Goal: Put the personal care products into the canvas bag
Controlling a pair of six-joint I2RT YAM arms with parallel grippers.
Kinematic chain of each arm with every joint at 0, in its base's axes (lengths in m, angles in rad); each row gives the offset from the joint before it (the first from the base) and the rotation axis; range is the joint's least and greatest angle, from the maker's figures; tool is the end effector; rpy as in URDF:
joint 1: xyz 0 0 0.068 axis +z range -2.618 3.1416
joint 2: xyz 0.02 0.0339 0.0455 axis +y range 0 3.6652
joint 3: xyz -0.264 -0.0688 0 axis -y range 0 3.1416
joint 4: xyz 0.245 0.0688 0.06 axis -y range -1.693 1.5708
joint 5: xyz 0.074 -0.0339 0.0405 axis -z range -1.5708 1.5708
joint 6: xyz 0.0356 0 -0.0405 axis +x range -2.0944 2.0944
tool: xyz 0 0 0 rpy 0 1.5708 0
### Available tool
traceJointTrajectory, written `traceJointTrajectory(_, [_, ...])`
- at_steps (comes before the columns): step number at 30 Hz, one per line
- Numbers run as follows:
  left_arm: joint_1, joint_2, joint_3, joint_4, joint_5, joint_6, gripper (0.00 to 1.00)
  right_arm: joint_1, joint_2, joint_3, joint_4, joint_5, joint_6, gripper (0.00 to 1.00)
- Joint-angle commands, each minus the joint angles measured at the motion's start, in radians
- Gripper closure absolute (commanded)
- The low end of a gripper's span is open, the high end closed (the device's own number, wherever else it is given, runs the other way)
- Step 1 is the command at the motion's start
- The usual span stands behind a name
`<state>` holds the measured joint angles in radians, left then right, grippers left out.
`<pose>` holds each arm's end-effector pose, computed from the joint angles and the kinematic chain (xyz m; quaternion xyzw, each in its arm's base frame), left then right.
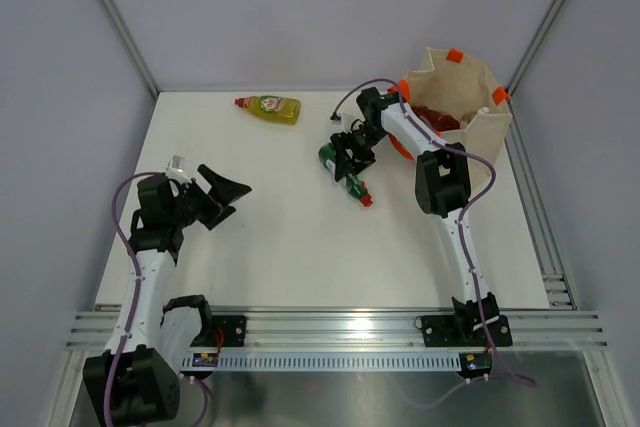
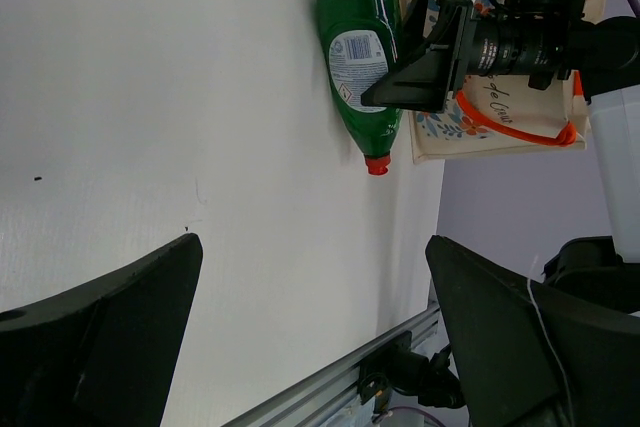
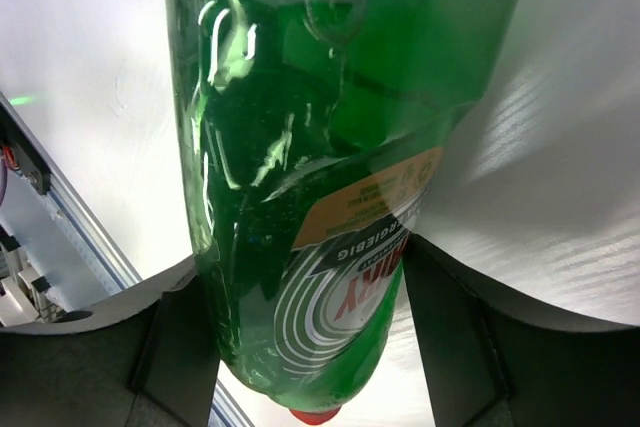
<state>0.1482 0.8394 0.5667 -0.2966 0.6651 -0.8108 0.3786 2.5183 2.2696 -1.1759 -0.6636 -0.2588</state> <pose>0.1830 0.0051 0.2468 -0.2435 0.8080 -0.4184 0.3360 0.4578 0.2057 0.1645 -0.3180 0.8880 0.3284 0.0495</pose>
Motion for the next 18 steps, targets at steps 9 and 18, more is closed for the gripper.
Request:
traceJointTrajectory(9, [-0.015, -0.026, -0.010, 0.039, 0.030, -0.019, 0.01, -0.015, -0.013, -0.048, -0.002, 0.013, -0.011, 0.63])
traceJointTrajectory(18, [-0.027, -0.013, -0.018, 0.065, 0.028, -0.028, 0.01, -0.001, -0.027, -0.103, 0.048, 0.091, -0.033, 0.79])
